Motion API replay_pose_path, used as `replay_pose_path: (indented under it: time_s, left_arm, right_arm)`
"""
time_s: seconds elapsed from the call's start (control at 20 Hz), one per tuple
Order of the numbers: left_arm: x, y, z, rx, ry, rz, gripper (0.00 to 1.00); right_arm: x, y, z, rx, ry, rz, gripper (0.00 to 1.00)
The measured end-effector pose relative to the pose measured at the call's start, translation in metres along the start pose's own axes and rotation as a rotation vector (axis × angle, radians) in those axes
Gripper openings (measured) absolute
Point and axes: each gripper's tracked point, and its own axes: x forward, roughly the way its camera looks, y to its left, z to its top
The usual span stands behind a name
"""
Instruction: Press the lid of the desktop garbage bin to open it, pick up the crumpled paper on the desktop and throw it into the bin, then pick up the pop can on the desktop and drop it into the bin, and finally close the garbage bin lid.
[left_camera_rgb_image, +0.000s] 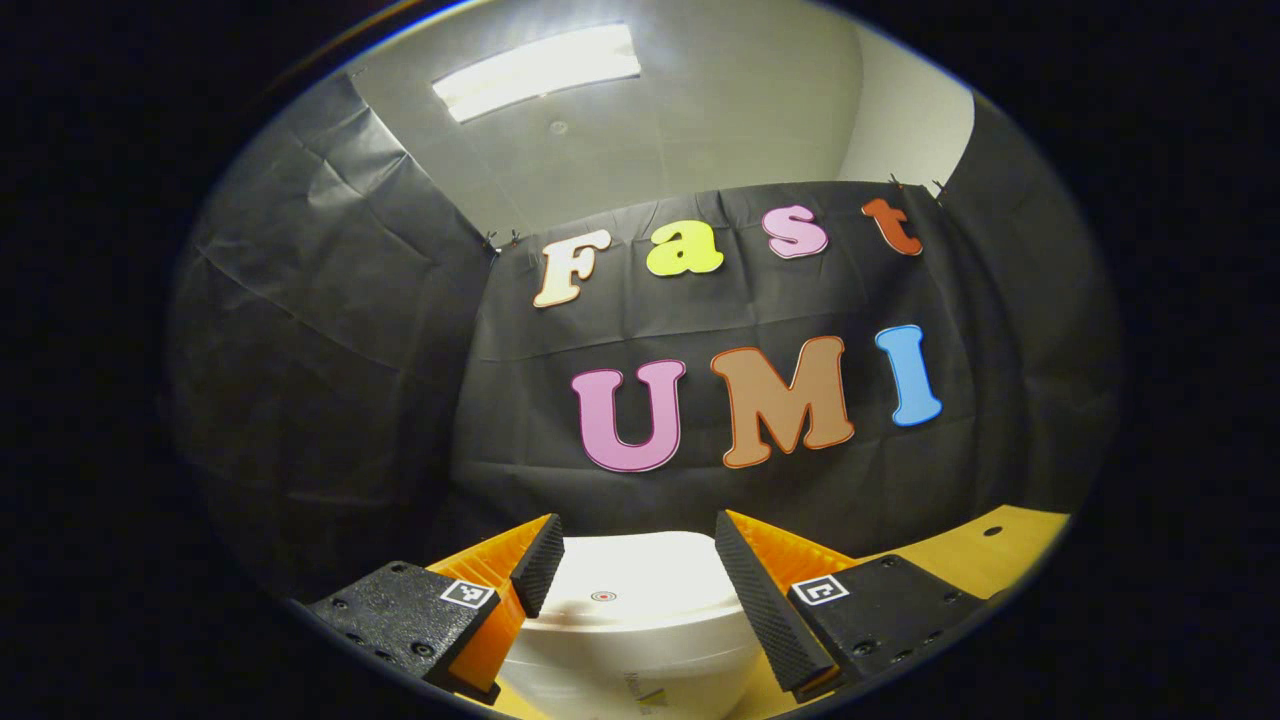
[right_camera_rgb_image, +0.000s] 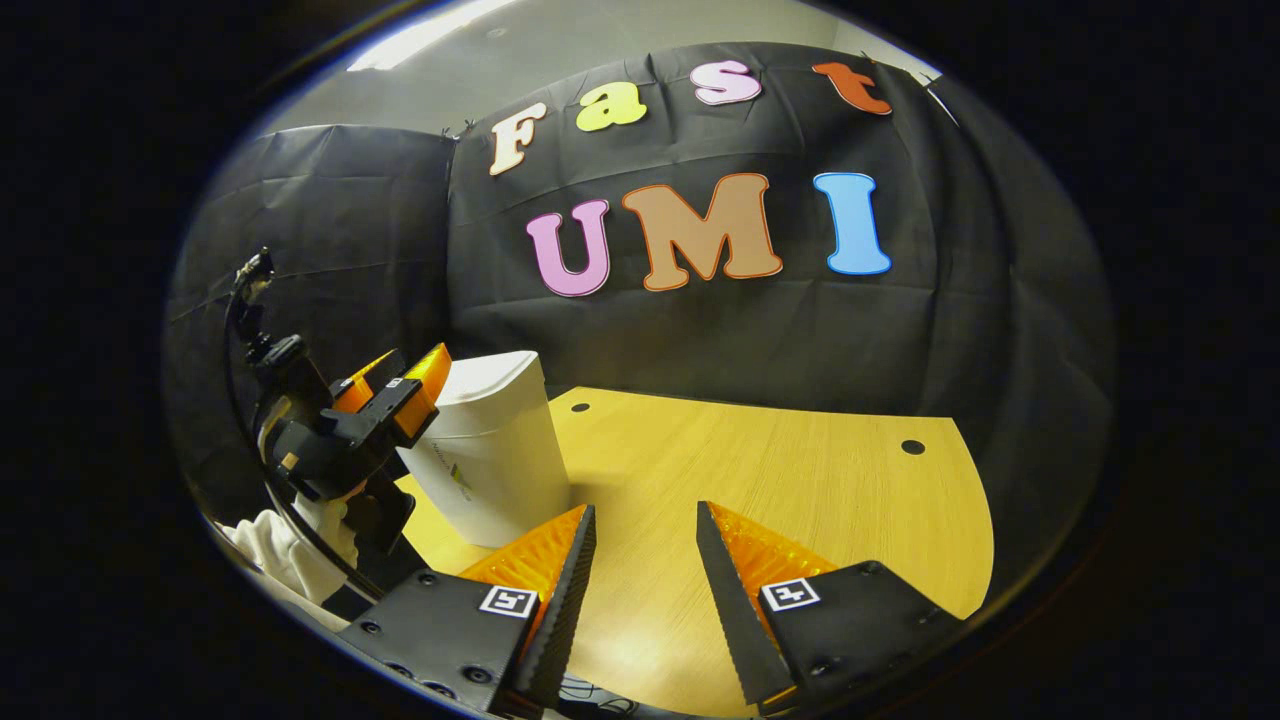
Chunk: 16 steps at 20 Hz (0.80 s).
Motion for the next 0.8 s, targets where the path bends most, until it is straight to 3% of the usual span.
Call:
replay_pose_path:
  time_s: [0.55,0.8]
  left_arm:
    - [-0.058,-0.073,0.017,-0.120,0.135,-0.176,0.92]
    - [-0.072,-0.100,0.030,-0.227,0.160,-0.255,0.93]
  right_arm:
    - [-0.022,-0.007,0.023,0.043,-0.117,-0.048,0.66]
    - [-0.034,-0.014,0.039,0.087,-0.223,-0.098,0.66]
